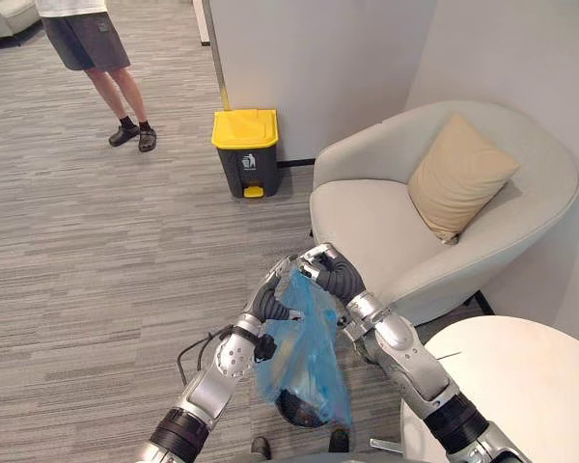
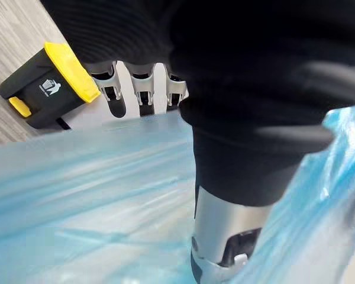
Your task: Gather rubbish on tea table into small bin, then transfer packed bag to large trash can.
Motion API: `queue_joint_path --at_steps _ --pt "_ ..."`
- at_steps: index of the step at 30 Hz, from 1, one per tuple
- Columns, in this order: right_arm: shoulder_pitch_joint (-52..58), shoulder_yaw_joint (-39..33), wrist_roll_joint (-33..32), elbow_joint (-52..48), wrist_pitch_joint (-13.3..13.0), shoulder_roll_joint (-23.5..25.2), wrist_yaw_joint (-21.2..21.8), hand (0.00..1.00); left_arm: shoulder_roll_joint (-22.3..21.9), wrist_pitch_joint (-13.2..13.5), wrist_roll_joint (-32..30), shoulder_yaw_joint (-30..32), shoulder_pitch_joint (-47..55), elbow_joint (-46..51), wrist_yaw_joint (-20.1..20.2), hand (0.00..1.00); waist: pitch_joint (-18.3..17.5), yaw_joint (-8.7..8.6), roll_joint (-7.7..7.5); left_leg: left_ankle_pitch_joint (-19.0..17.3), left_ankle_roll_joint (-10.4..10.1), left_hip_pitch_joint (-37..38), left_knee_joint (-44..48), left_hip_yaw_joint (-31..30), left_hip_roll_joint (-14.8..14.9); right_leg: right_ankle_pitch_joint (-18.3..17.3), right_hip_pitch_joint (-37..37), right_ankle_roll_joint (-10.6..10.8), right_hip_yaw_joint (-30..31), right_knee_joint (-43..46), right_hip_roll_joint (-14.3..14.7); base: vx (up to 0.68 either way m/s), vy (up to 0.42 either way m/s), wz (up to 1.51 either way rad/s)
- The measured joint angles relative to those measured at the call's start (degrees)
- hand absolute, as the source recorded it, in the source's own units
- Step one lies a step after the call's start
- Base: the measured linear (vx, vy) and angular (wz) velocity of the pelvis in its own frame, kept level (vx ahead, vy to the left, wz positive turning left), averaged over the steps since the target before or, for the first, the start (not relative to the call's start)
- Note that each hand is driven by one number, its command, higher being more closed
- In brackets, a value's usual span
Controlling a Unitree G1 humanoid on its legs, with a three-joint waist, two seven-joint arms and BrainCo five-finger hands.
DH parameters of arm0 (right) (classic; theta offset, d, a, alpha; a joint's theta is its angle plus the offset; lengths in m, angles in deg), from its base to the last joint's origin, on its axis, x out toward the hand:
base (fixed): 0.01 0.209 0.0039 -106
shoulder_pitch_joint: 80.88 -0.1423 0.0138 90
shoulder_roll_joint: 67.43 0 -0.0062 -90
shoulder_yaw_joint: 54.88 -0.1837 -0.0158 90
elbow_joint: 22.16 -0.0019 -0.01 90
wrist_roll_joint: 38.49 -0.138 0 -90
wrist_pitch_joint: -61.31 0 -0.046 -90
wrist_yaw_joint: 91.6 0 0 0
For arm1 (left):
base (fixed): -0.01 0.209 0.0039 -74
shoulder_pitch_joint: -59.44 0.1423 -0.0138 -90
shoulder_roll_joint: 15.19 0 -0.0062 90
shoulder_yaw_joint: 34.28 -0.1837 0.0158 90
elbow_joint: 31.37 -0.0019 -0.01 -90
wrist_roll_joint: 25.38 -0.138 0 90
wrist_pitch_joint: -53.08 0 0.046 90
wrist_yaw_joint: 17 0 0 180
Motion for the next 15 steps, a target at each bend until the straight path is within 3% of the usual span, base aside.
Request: queue_joint_path --at_steps 13,14,15 --pt "-4.23 4.18 -6.30 -2.74 -0.10 3.39 0.61 1.00 -1.50 -0.41 -0.33 -0.01 -0.08 -6.47 -0.52 0.00 -0.91 -0.01 -1.05 -0.01 -0.02 1.11 -0.28 0.07 0.07 0.02 0.92 -0.03 0.22 -0.01 0.15 0.00 0.005 0.00" --pt "-4.44 4.52 -6.34 -2.74 -0.10 3.43 0.58 1.00 -1.63 -0.62 -0.48 -0.03 -0.07 -6.85 -0.61 1.00 -0.92 -0.02 -1.06 0.01 -0.04 1.22 -0.59 0.07 0.10 0.02 0.85 -0.03 0.27 -0.01 0.16 0.00 0.000 0.00" --pt "-4.60 4.79 -6.37 -2.74 -0.10 3.43 0.56 1.00 -1.67 -0.81 -0.85 -0.03 -0.07 -6.90 -0.66 1.00 -0.92 -0.02 -1.06 0.06 -0.12 1.34 -0.87 0.06 0.11 0.02 0.81 -0.04 0.32 -0.01 0.17 -0.03 0.018 -0.03"
